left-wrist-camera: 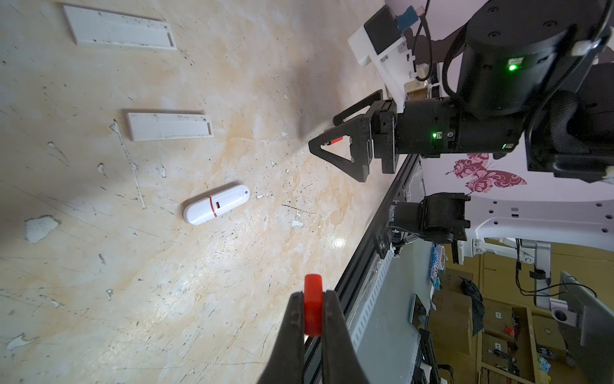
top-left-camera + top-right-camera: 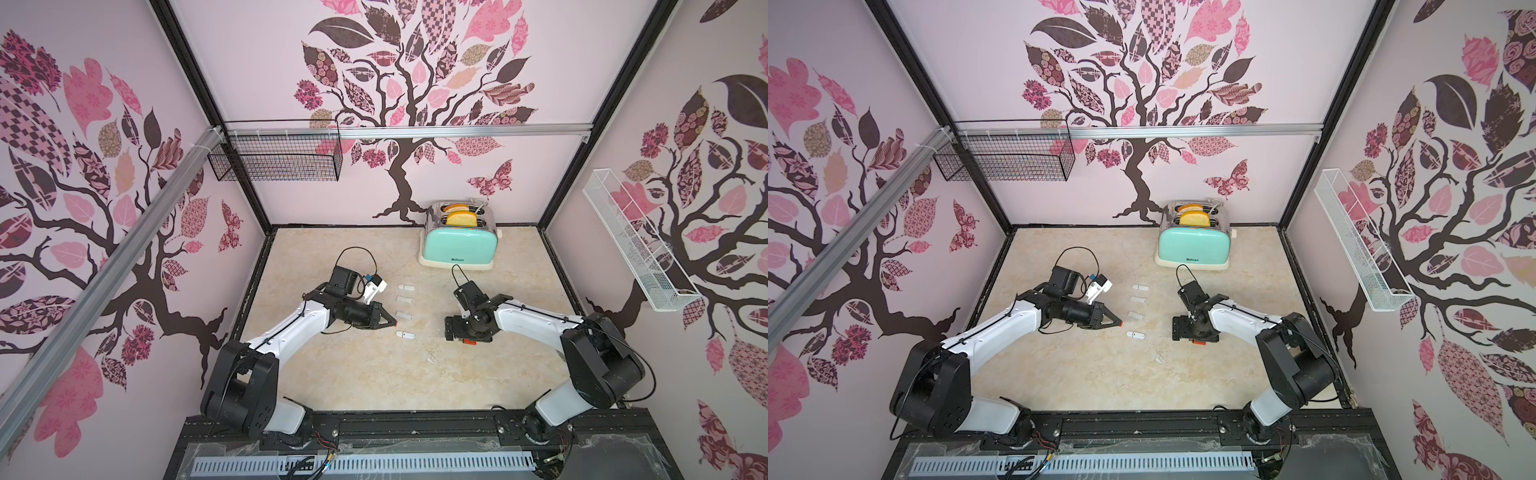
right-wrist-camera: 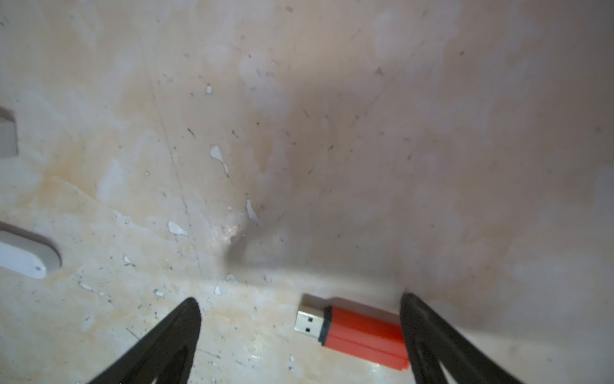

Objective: Close the usb drive cover
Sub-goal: Pick up the USB drive from the center of the board.

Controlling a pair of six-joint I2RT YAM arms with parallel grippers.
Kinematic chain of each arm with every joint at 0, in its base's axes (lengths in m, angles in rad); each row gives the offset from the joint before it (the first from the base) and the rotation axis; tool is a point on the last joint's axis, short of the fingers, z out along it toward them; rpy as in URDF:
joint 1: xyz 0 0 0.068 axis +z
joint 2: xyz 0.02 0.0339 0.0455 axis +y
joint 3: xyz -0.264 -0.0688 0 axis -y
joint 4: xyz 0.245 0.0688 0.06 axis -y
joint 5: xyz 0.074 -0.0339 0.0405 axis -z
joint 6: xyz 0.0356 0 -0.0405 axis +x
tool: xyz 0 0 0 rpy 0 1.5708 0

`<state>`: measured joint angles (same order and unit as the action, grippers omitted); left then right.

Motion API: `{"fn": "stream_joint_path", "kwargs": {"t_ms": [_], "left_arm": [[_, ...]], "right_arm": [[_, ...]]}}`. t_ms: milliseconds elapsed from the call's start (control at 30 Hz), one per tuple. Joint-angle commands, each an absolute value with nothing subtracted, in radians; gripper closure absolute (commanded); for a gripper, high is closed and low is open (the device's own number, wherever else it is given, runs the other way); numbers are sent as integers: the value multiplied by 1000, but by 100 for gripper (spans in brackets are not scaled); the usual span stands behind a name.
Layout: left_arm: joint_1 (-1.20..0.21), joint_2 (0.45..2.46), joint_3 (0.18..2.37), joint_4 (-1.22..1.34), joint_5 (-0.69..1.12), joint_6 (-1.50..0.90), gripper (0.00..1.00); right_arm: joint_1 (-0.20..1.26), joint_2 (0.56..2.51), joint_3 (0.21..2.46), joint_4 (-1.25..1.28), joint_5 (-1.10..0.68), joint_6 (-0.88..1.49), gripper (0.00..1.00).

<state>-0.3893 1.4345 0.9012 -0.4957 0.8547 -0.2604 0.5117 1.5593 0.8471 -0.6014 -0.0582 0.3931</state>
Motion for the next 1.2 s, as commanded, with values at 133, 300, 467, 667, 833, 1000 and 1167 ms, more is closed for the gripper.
{"fn": "stream_joint_path", "kwargs": {"t_ms": [133, 300, 467, 667, 833, 1000, 1167], "left_arm": [[-393, 1411, 907, -498, 856, -240, 100], [-391, 1413, 911, -507, 845, -233, 100], [-391, 1423, 904, -490, 860, -237, 100], [-391, 1429, 911, -495, 866, -239, 100], [-391, 1418, 905, -499, 859, -233, 100], [-390, 1418, 911, -512, 850, -227, 100], [-390, 1429, 916, -511, 851, -229, 100]], "right_arm": [[511, 1571, 853, -745, -94, 380, 17], [531, 1607, 889, -783, -75, 344, 27], [570, 1651, 916, -783, -45, 321, 36], [598, 1709, 955, -795, -20, 301, 52], [607, 1711, 945, -795, -12, 302, 63], [608, 1730, 937, -804, 5, 314, 72], [609, 1722, 920, -787, -11, 319, 82]]}}
